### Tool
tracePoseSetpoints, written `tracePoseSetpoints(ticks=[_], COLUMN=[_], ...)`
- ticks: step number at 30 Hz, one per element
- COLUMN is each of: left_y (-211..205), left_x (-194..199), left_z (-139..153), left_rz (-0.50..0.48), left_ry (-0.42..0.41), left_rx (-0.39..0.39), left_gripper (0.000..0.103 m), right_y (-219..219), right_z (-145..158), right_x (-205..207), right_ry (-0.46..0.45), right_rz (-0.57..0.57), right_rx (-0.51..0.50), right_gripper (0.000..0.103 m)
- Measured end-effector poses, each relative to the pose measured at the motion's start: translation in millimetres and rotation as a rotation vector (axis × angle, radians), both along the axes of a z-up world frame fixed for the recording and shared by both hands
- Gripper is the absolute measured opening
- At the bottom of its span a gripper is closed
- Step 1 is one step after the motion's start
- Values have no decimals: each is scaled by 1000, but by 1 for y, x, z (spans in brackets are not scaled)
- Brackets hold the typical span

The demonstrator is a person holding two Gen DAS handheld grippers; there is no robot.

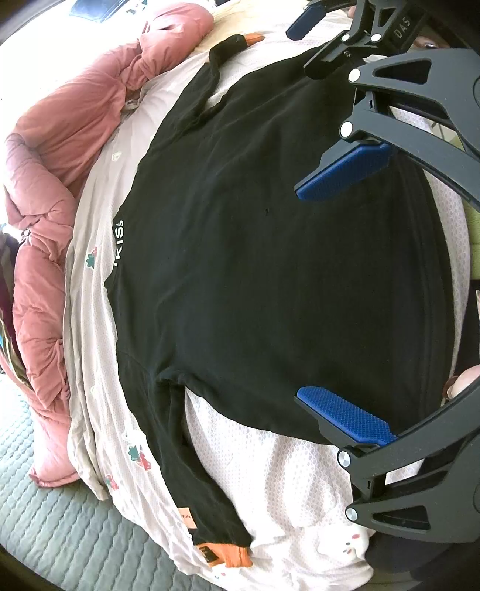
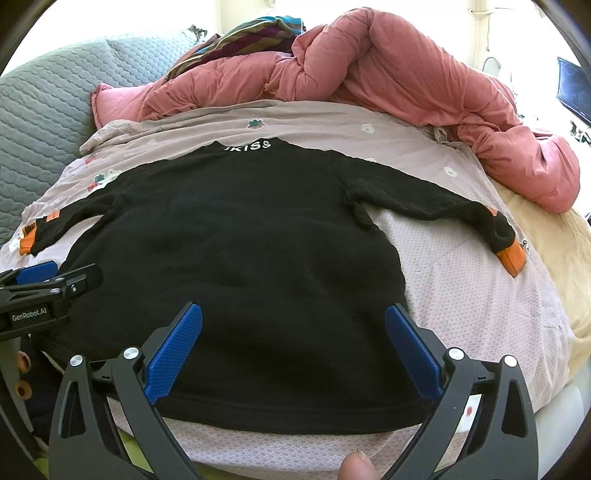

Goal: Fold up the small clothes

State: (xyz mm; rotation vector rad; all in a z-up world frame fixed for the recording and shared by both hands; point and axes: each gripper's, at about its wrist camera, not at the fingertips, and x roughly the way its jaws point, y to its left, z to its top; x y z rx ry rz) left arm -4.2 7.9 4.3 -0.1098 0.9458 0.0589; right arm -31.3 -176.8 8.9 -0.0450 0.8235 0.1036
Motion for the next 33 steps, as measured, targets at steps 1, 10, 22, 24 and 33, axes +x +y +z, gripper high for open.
tracePoseSetpoints(ticks=[1, 10, 22, 24, 33], left_y=[0, 3, 6, 5, 5], left_x=[0, -1, 1, 1, 1], left_z=[0, 0, -1, -1, -3], left_rz=[0, 1, 7, 8, 12], left_ry=[0, 1, 5, 5, 6], left_rx=[0, -2, 5, 6, 10], left_gripper=[95, 95, 95, 95, 95], right_y=[0, -1, 0, 0, 2], right_z=[0, -1, -2, -2, -2], right_x=[0, 1, 3, 3, 5], right_ry=[0, 1, 0, 0, 0], right_rz=[1, 2, 4, 6, 4], right_rx=[0, 1, 2, 3, 9], right_gripper=[99, 99, 99, 99, 99])
